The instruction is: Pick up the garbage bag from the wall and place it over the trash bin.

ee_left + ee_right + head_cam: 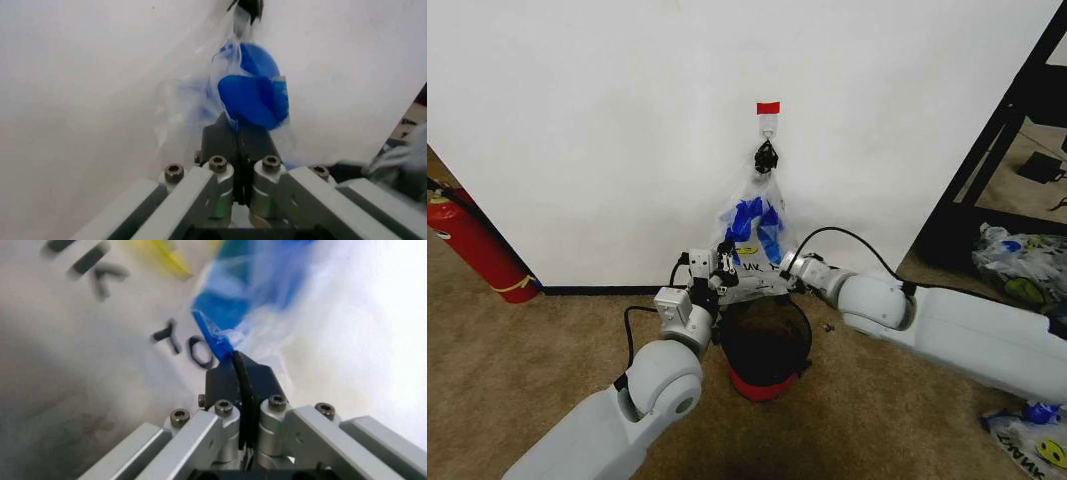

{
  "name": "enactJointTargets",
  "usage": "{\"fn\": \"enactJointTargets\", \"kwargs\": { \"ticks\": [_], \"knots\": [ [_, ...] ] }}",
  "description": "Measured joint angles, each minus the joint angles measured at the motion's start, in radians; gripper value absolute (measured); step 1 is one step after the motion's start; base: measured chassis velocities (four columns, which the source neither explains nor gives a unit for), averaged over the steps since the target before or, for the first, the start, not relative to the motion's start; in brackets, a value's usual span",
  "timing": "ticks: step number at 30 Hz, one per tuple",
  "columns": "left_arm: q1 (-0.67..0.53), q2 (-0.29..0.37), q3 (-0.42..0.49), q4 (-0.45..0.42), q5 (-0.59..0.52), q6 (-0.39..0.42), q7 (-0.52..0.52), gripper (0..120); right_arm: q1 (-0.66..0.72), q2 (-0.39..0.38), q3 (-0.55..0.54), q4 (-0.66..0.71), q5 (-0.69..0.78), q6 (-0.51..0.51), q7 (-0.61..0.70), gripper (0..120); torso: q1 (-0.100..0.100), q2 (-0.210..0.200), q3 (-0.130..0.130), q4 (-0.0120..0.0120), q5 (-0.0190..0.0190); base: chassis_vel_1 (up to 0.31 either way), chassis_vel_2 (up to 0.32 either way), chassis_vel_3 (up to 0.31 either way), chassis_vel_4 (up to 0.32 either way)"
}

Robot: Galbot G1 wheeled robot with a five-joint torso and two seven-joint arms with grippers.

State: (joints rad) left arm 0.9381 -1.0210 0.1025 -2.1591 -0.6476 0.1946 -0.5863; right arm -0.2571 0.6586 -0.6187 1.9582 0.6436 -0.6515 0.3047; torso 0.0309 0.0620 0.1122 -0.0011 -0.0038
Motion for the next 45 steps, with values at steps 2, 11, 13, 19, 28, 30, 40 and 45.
{"fn": "enactJointTargets", "kwargs": {
  "ticks": [2,11,13,19,28,30,40,45],
  "knots": [
    [0.008,0.001,-0.005,-0.001,0.003,-0.001,0.000,0,-0.087,-0.014,0.093,0.012,0.013,0.053,0.031,0,0.000,0.000,0.000,-0.0005,0.0001,0.000,0.000,0.000,0.000],
    [0.086,0.003,-0.068,-0.032,0.031,-0.007,0.001,0,-0.291,0.027,0.345,0.038,0.245,0.359,0.169,0,0.000,0.000,0.000,0.0005,-0.0002,0.000,0.000,0.000,0.000],
    [0.089,0.003,-0.070,-0.035,0.032,-0.008,0.001,0,-0.329,0.040,0.391,0.047,0.307,0.403,0.199,0,0.000,0.000,0.000,-0.0004,-0.0002,0.000,0.000,0.000,0.000],
    [0.124,0.009,-0.083,-0.062,0.033,-0.009,0.001,0,-0.540,0.095,0.590,0.112,0.428,0.473,0.223,0,0.000,0.000,0.000,0.0003,-0.0003,0.000,0.000,0.000,0.000],
    [0.267,0.054,-0.121,-0.155,0.053,-0.011,0.005,0,-1.011,0.195,0.829,0.288,0.197,0.523,0.071,0,0.000,0.000,0.000,-0.0002,0.0000,0.000,0.000,0.000,0.000],
    [0.314,0.066,-0.129,-0.170,0.073,-0.018,0.014,0,-1.094,0.214,0.865,0.319,0.144,0.534,0.039,0,0.000,0.000,0.000,-0.0005,-0.0002,0.000,0.000,0.000,0.000],
    [0.484,0.089,-0.142,-0.204,0.190,-0.058,0.056,0,-1.392,0.302,0.982,0.388,-0.012,0.604,-0.060,0,0.000,0.000,0.000,-0.0002,-0.0002,0.000,0.000,0.000,0.000],
    [0.507,0.078,-0.149,-0.223,0.214,-0.068,0.059,0,-1.434,0.318,1.010,0.414,-0.018,0.621,-0.062,0,0.000,0.000,0.000,-0.0003,-0.0002,0.000,0.000,0.000,0.000]
  ]
}}
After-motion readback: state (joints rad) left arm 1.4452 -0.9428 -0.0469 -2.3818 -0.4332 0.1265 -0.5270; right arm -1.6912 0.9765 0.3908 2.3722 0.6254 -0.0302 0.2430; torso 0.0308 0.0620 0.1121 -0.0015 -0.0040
